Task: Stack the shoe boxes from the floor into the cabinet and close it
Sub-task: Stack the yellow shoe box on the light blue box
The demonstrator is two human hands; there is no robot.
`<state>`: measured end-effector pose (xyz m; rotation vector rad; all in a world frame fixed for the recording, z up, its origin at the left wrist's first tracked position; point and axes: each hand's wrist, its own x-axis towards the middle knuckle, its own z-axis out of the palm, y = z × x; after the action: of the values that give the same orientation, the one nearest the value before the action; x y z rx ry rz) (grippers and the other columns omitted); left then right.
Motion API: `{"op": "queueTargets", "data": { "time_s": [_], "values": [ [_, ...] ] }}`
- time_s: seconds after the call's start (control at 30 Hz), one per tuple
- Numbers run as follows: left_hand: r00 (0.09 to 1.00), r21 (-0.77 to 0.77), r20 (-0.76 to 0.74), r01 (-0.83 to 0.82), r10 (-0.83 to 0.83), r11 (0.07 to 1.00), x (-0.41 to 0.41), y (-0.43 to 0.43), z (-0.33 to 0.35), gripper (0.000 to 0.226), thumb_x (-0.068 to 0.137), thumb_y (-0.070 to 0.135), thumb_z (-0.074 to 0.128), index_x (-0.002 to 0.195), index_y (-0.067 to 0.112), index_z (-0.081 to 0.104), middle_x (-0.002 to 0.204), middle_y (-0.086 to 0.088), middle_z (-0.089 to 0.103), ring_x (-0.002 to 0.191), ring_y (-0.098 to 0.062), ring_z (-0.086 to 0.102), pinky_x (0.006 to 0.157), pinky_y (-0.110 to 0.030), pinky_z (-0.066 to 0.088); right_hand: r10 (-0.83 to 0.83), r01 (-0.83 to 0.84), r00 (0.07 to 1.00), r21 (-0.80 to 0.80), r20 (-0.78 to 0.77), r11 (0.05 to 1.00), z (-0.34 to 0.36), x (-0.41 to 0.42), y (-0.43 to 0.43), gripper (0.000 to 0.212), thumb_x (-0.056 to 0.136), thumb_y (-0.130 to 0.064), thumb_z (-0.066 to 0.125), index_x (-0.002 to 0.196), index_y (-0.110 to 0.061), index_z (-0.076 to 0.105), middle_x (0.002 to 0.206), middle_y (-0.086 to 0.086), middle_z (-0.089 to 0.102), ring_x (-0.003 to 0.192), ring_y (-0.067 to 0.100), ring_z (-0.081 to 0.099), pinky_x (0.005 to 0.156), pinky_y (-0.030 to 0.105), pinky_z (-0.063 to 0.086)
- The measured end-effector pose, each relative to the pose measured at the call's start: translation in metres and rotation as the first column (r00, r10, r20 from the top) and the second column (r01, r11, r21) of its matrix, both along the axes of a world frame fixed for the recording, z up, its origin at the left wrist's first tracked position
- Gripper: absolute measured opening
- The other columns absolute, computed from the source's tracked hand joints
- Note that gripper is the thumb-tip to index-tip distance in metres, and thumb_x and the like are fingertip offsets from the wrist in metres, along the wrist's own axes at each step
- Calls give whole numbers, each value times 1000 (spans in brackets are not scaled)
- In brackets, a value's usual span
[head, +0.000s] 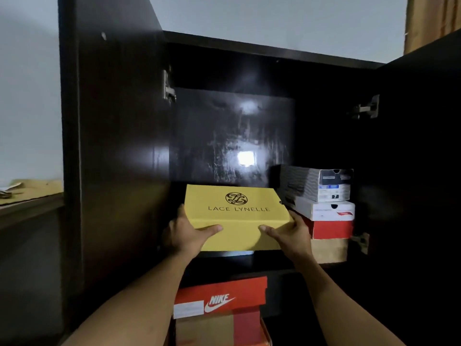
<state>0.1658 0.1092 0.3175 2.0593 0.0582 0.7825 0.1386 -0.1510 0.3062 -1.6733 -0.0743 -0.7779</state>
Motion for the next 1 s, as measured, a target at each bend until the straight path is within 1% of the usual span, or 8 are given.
{"op": "queueTargets", "data": {
  "time_s": [0.2, 0.3, 0.43, 0.5, 0.6, 0.73, 0.9, 1.0],
  "values": [
    [997, -45, -22, -76, 75, 996, 36, -8, -9, 116, 57, 60, 87, 151, 16, 34, 135, -19, 56, 123, -41, 51, 96, -45, 46, -69, 68, 997, -33, -23, 997, -8, 54, 3, 83, 72, -32, 88, 140, -14, 46, 117, 0, 61, 105, 16, 59, 86, 34, 54],
    [990, -45, 102, -91, 95, 995, 51, -11, -13, 102, 74, 35, 86, 154, 12, 27, 154, -17, 36, 134, -41, 43, 102, -46, 41, -118, 118, 992, -13, 38, 993, -12, 72, 12, 62, 77, -23, 85, 124, -15, 45, 110, 1, 58, 100, 18, 58, 82, 31, 49],
    [941, 75, 294, -199, 169, 977, 68, -18, -25, 75, 79, 4, 78, 144, 6, 41, 163, -10, 18, 142, -39, 33, 108, -46, 39, -151, 153, 988, -44, 34, 987, -19, 94, 34, 41, 85, -22, 76, 113, -19, 47, 116, 1, 51, 103, 19, 54, 83, 31, 43],
    [949, 251, 275, -227, 156, 941, 71, -19, -37, 80, 80, 14, 78, 149, 9, 37, 166, -10, 9, 149, -40, 16, 109, -48, 40, -156, 156, 988, -95, 14, 983, -22, 104, 43, 43, 88, -22, 73, 122, -15, 48, 123, 1, 43, 100, 16, 49, 84, 30, 40],
    [985, 468, 110, -167, 130, 868, 76, -15, -59, 93, 89, 43, 66, 159, 15, 10, 165, -5, -17, 152, -32, -15, 110, -43, 40, -149, 152, 988, -180, 26, 972, -29, 116, 50, 50, 87, -17, 73, 130, -14, 46, 121, -2, 37, 98, 17, 49, 85, 29, 42],
    [997, 546, -6, -66, 83, 835, 89, -10, -71, 94, 93, 55, 53, 159, 16, -1, 163, -4, -25, 152, -29, -16, 125, -44, 10, -96, 86, 995, -334, -15, 939, -35, 131, 47, 63, 85, -7, 69, 141, -16, 42, 137, 3, 34, 120, 29, 52, 99, 28, 42],
    [990, 547, -109, -17, 91, 837, 101, -9, -66, 92, 93, 58, 51, 159, 15, 4, 163, 1, -24, 153, -27, -10, 122, -46, 21, -88, 41, 993, -450, -83, 892, -38, 144, 45, 72, 90, -20, 69, 152, -17, 33, 156, 12, 22, 141, 29, 37, 110, 26, 32],
    [986, 572, -116, -31, 118, 819, 102, -12, -63, 89, 92, 60, 49, 158, 15, 9, 164, -2, -20, 153, -28, -7, 121, -46, 19, -95, 36, 989, -444, -112, 895, -37, 148, 44, 72, 91, -24, 69, 153, -20, 32, 160, 13, 18, 145, 28, 31, 113, 26, 29]
  ]
}}
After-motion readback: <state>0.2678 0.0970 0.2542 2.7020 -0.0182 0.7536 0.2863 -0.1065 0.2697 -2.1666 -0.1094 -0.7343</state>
